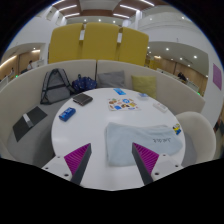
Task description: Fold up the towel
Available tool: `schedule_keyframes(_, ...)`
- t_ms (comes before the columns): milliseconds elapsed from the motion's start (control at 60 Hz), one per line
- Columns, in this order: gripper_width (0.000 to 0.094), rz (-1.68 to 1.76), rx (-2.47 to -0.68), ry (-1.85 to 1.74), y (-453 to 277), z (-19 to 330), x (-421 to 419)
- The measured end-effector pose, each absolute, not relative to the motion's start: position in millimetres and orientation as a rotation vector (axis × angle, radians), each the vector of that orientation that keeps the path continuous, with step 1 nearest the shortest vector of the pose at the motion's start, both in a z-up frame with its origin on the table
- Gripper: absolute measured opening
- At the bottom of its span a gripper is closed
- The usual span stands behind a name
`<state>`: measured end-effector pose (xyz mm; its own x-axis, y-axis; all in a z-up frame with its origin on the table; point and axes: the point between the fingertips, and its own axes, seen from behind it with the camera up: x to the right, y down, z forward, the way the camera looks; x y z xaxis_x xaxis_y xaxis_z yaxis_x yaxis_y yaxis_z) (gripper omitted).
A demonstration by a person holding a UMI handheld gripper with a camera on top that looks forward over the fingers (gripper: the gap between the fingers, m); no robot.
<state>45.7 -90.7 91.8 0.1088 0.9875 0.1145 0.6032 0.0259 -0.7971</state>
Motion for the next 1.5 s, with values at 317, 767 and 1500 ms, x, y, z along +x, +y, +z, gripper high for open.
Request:
schedule_keyframes(317, 0.0741, 0.639, -1.717, -1.654, -65.8, -11.6, -40.3)
schedule_keyframes(767, 0.0023, 0.748, -1.905, -1.732, -131.7, 33.1, -41.9)
schedule_keyframes(1500, 0.0423, 0.572, -1.843, -1.614, 142.4, 12.3, -31.3)
